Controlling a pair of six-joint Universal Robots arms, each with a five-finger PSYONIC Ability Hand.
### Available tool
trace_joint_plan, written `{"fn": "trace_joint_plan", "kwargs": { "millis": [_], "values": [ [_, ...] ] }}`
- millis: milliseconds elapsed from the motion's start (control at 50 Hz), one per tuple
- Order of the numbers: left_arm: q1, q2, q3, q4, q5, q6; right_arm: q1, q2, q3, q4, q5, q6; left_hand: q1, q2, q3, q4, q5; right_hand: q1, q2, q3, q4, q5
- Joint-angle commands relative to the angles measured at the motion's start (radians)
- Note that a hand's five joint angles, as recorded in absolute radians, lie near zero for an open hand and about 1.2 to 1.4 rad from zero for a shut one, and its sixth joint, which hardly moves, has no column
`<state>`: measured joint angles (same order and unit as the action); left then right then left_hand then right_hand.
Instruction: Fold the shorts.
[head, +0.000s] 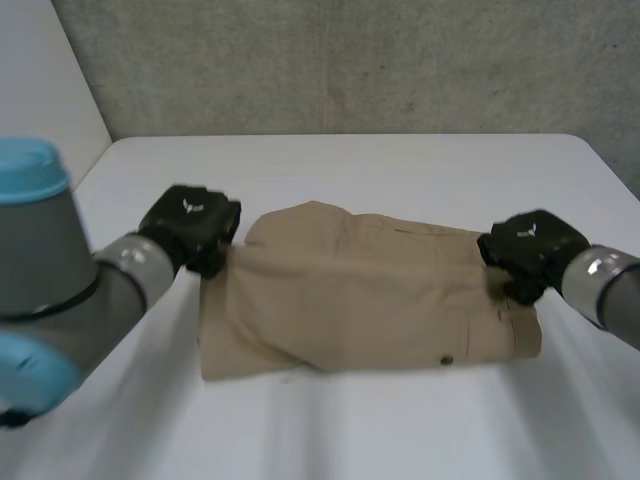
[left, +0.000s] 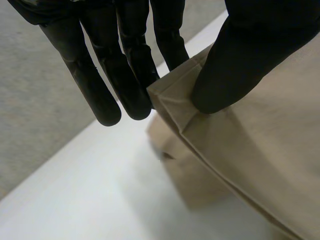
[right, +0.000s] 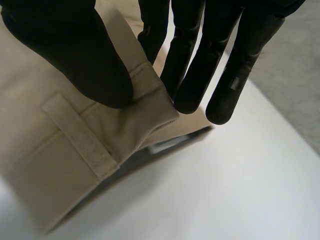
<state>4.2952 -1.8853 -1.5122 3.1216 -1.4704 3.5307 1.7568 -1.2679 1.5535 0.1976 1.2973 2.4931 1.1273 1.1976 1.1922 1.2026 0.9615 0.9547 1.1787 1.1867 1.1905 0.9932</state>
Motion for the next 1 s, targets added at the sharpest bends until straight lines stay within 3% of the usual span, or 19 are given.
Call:
{"fn": "trace_joint_plan", "kwargs": {
  "millis": [20,260,380,400,420,440,520,640,740,820,1000],
  "values": [
    [-0.018,-0.32,0.384,0.101,-0.097,0.004,0.066,0.166,-0.177,-0.187,0.154,0.026,0.269,0.199,0.204,0.194,0.26,0.442,0.218,0.21,0.206,0.229],
    [-0.032,-0.668,0.722,0.359,-0.093,0.073,0.102,0.412,-0.3,-0.644,0.201,-0.014,0.269,0.199,0.204,0.194,0.26,0.442,0.218,0.21,0.206,0.229],
    [-0.032,-0.756,0.782,0.492,-0.088,0.096,0.105,0.547,-0.401,-0.744,0.243,-0.052,0.269,0.199,0.204,0.194,0.26,0.442,0.218,0.21,0.206,0.229],
    [-0.034,-0.764,0.774,0.532,-0.081,0.097,0.115,0.586,-0.435,-0.733,0.252,-0.06,-0.187,-0.257,-0.252,-0.262,-0.196,-0.275,-0.499,-0.507,-0.511,-0.488],
    [-0.037,-0.767,0.765,0.555,-0.077,0.097,0.119,0.599,-0.444,-0.725,0.257,-0.062,-0.7,-0.77,-0.765,-0.775,-0.709,-0.608,-0.832,-0.84,-0.844,-0.821],
    [-0.04,-0.767,0.758,0.568,-0.076,0.099,0.125,0.613,-0.455,-0.712,0.264,-0.066,-0.941,-1.011,-1.006,-1.016,-0.949,-0.78,-1.004,-1.012,-1.016,-0.993],
    [-0.066,-0.75,0.681,0.652,-0.074,0.099,0.132,0.572,-0.428,-0.684,0.273,-0.051,-0.953,-1.023,-1.018,-1.028,-0.961,-0.78,-1.004,-1.012,-1.016,-0.993],
    [-0.074,-0.6,0.488,0.727,-0.088,0.097,0.121,0.386,-0.3,-0.63,0.26,0.032,-0.953,-1.023,-1.018,-1.028,-0.961,-0.78,-1.004,-1.012,-1.016,-0.993],
    [-0.075,-0.46,0.313,0.71,-0.102,0.097,0.118,0.23,-0.178,-0.456,0.191,0.147,-0.949,-1.019,-1.014,-1.024,-0.958,-0.78,-1.004,-1.012,-1.016,-0.993],
    [-0.074,-0.338,0.144,0.669,-0.105,0.096,0.095,0.185,-0.113,-0.319,0.134,0.216,-0.908,-0.978,-0.973,-0.983,-0.917,-0.78,-1.004,-1.012,-1.016,-0.993],
    [-0.068,-0.256,-0.04,0.534,-0.102,0.096,0.046,0.177,0.017,-0.256,0.085,0.236,-0.744,-0.814,-0.809,-0.819,-0.753,-0.78,-1.004,-1.012,-1.016,-0.993]
  ]
}}
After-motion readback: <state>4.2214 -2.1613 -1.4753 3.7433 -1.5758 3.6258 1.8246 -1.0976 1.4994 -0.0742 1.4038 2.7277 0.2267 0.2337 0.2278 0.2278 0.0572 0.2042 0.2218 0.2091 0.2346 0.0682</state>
